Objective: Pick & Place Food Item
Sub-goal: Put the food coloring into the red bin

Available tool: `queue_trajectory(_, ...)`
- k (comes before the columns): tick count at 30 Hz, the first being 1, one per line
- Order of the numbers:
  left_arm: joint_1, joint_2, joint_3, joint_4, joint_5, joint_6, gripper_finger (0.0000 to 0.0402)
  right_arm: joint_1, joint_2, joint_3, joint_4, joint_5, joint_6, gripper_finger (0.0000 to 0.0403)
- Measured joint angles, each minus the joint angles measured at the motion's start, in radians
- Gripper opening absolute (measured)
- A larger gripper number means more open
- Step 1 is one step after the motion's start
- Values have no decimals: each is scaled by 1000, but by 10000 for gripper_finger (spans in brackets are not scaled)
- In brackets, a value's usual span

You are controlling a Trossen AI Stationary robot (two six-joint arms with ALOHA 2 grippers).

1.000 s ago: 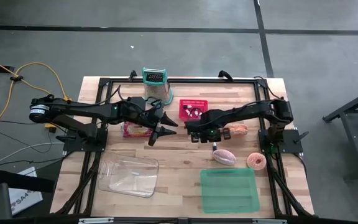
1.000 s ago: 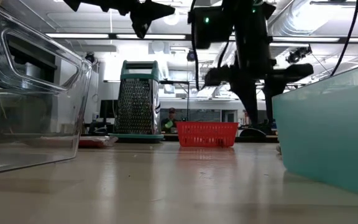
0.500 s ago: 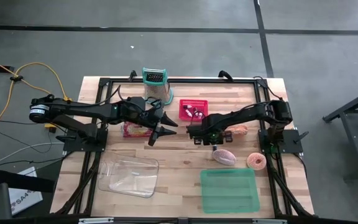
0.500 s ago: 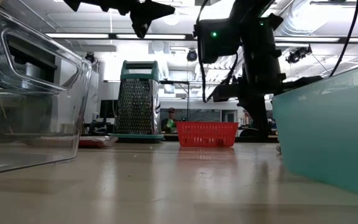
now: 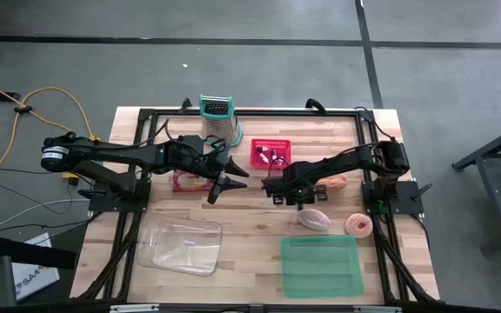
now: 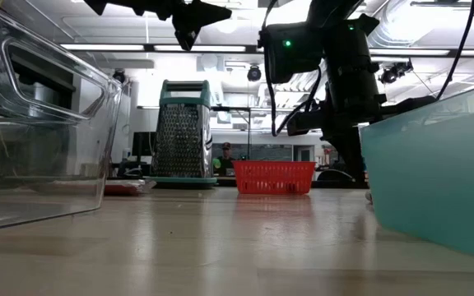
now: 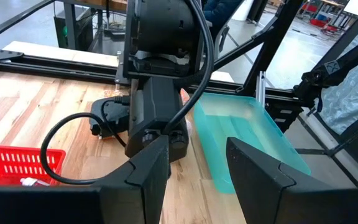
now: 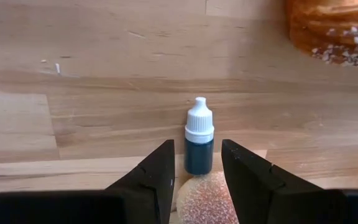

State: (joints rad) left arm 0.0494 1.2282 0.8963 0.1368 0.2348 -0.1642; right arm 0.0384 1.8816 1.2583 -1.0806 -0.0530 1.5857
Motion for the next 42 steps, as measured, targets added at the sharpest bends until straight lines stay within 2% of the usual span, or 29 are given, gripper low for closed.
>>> queue_trajectory(25,0,0,0,0,0,0,158,23,9,-1,-7,36,33,121)
queue_trajectory(32,0,0,0,0,0,0,158,27,9,-80,117,23,34,121)
queue_trajectory(42,0,0,0,0,0,0,158,27,9,-83,124,28,33,121)
